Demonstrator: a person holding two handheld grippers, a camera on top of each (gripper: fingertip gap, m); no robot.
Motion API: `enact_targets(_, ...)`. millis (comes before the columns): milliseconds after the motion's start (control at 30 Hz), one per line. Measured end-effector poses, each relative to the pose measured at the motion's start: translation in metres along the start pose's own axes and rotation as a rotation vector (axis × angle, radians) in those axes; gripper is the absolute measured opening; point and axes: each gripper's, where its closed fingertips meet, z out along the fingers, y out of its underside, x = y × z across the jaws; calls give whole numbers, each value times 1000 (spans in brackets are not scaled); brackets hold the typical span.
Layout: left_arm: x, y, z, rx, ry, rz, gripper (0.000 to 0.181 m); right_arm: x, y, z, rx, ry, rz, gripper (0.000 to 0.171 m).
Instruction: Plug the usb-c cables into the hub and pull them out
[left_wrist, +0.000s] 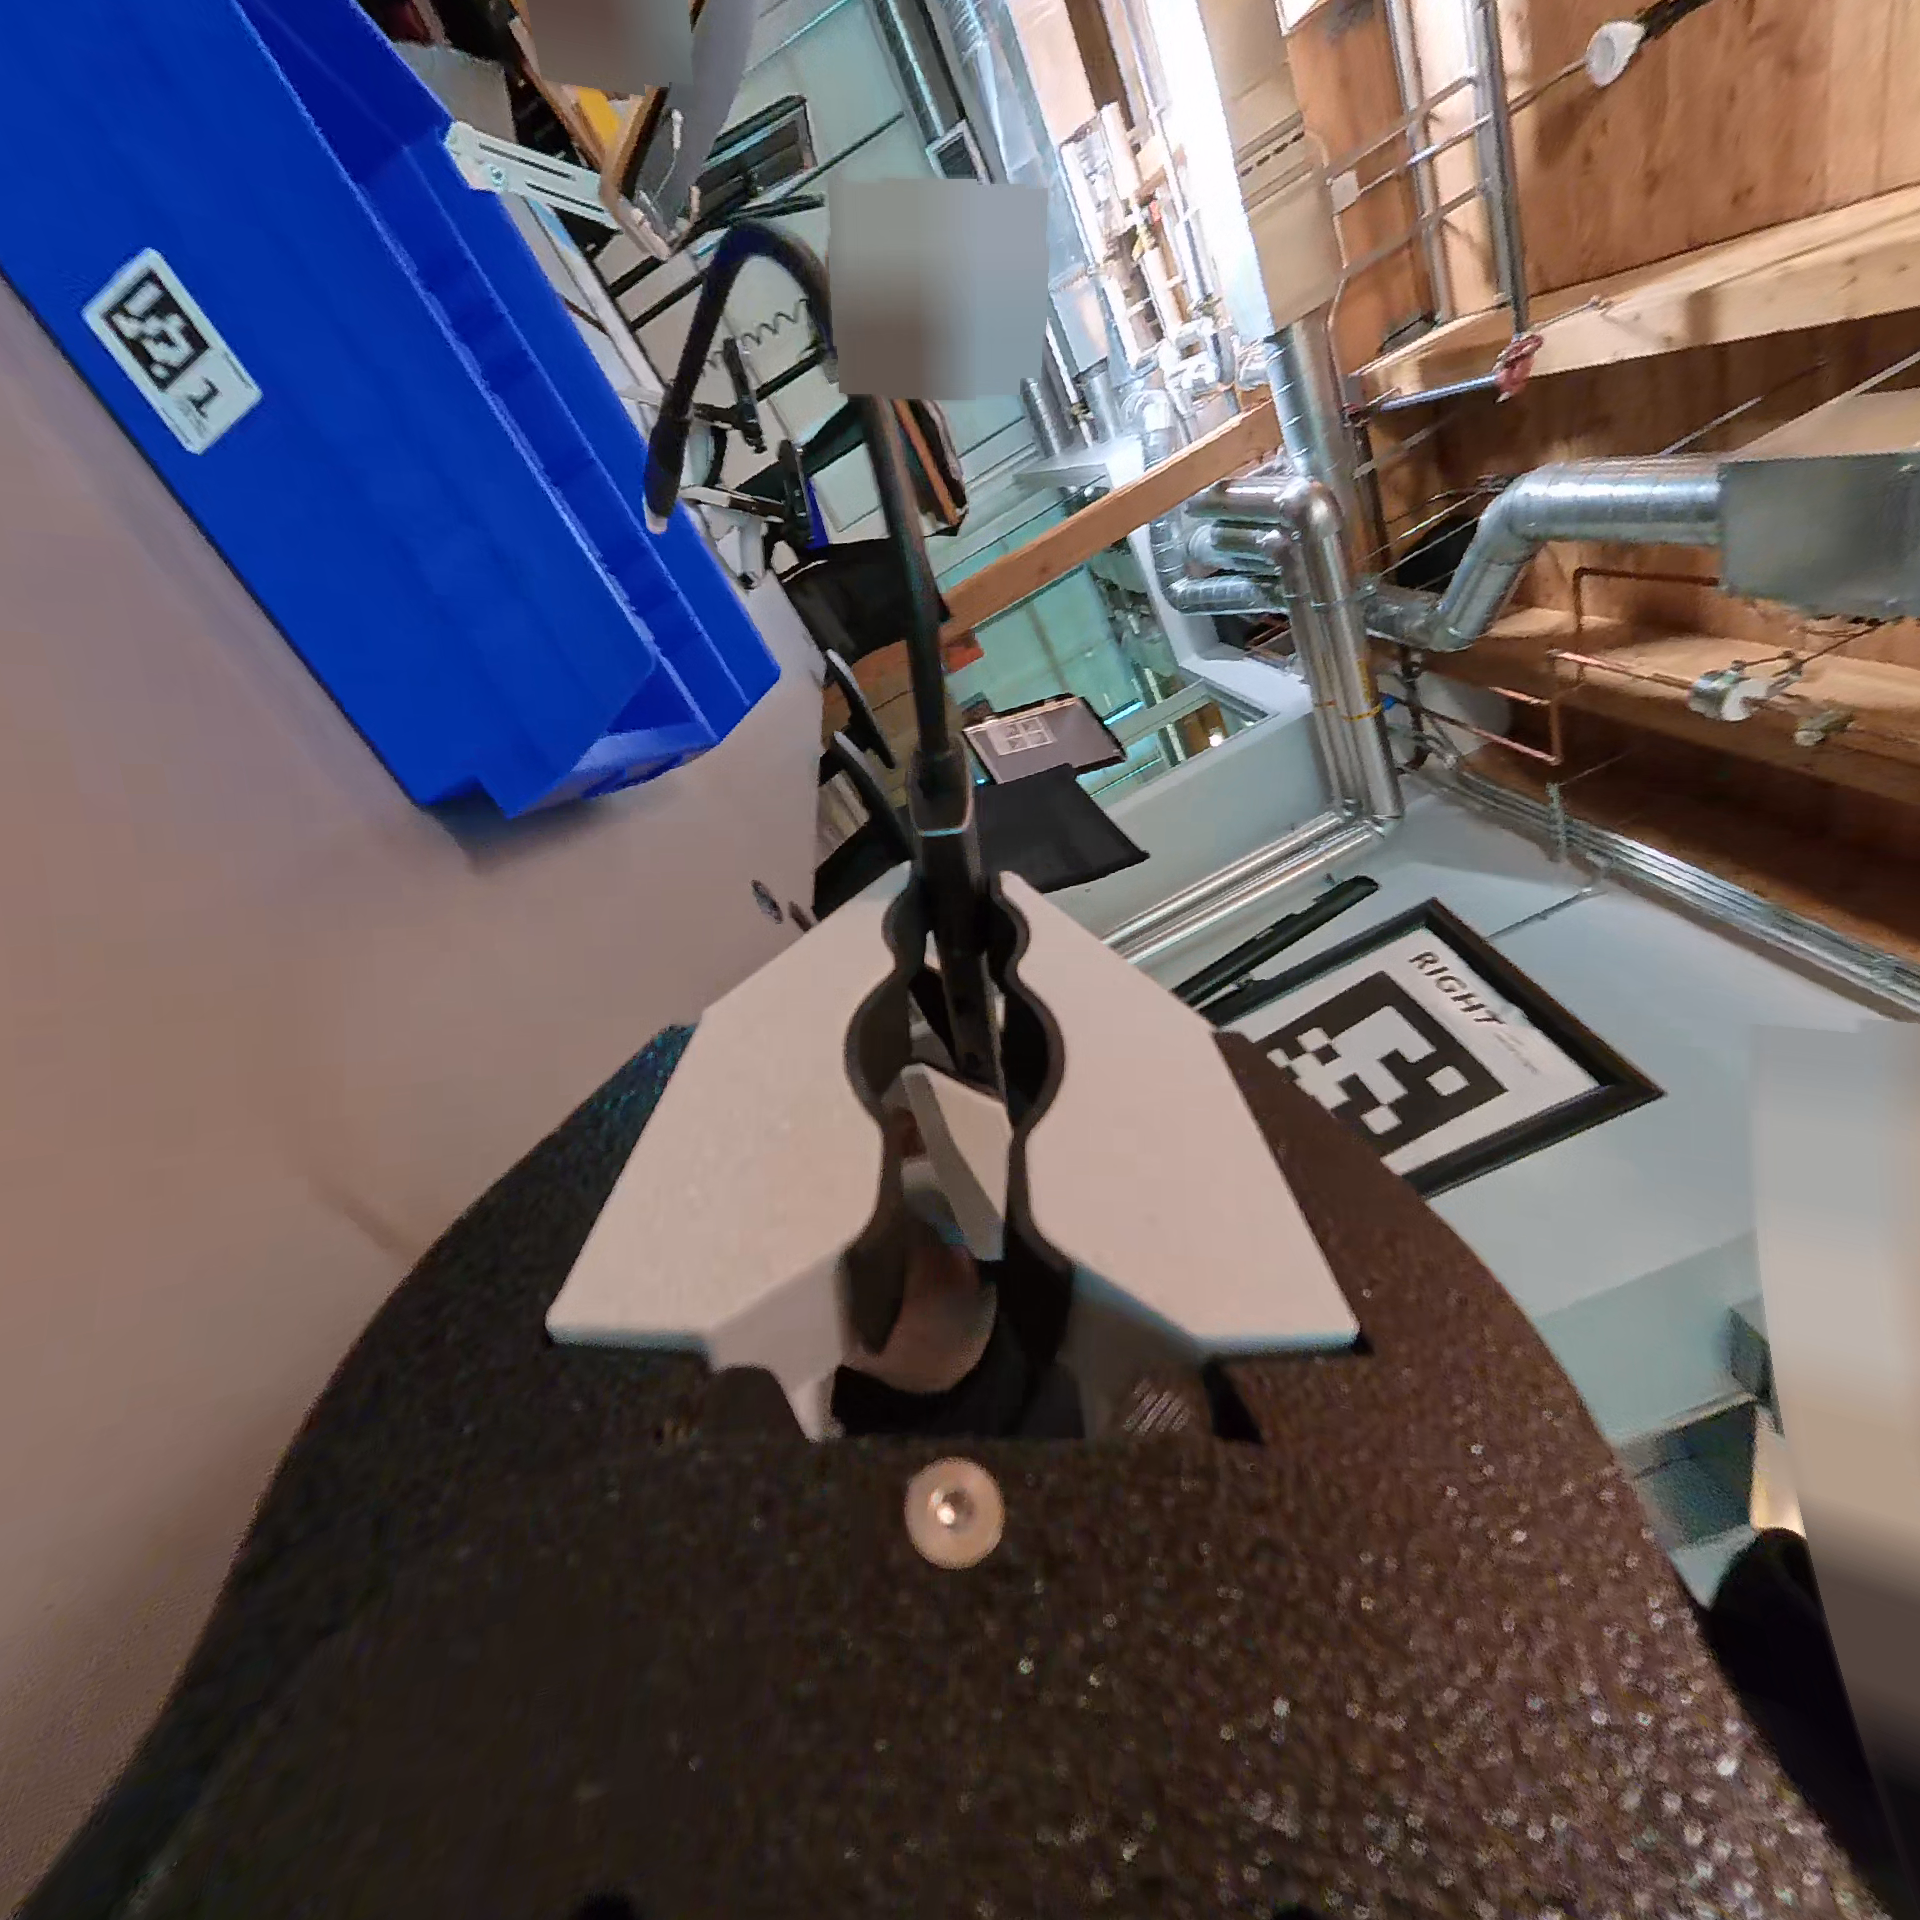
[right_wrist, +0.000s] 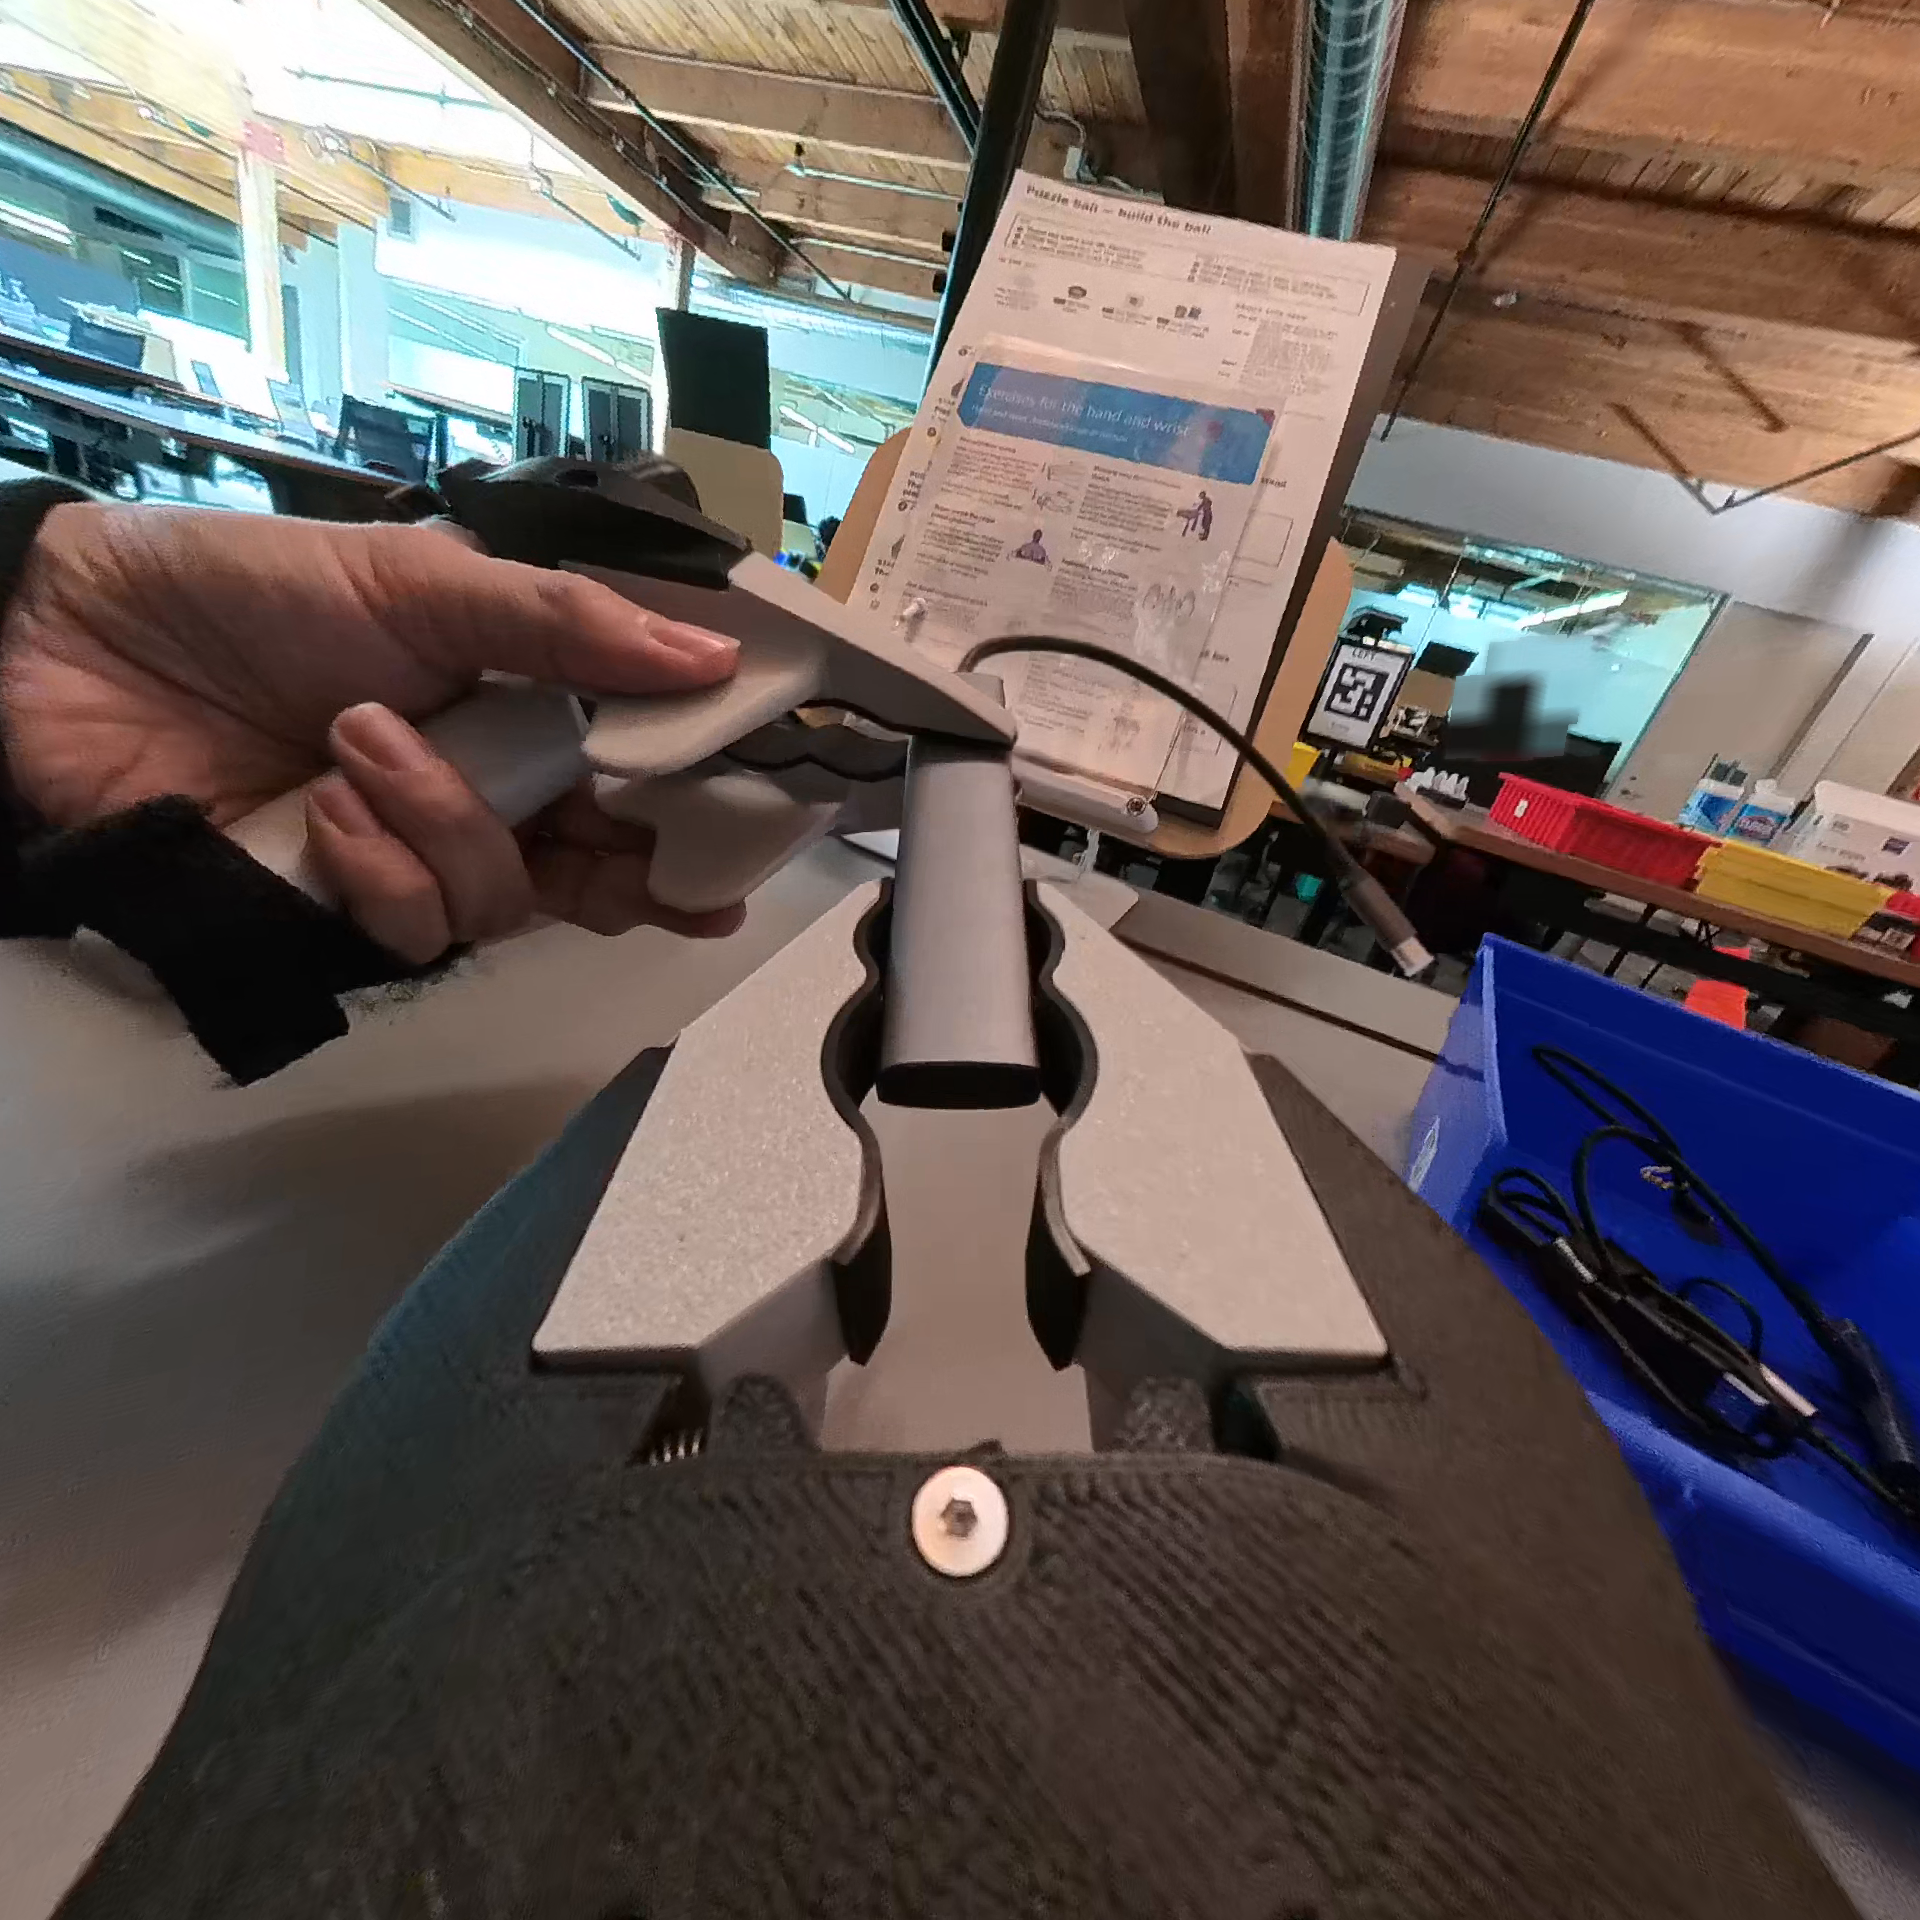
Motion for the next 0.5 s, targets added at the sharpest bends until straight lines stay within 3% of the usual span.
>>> enact_targets(133, -8, -4, -5, 1, -138, 217, 16, 4, 6, 0, -5, 16, 95, 22)
enact_targets(267, 17, -24, -36, 21, -303, 612, 27, 23, 15, -6, 36, 60, 188, 22)
enact_targets(400, 26, -54, -113, -92, -629, 994, 27, 29, 7, -10, 117, 40, 241, 22)
enact_targets(500, 1, -76, -199, -309, -965, 1089, 24, 25, 8, -8, 129, 7, 267, 22)
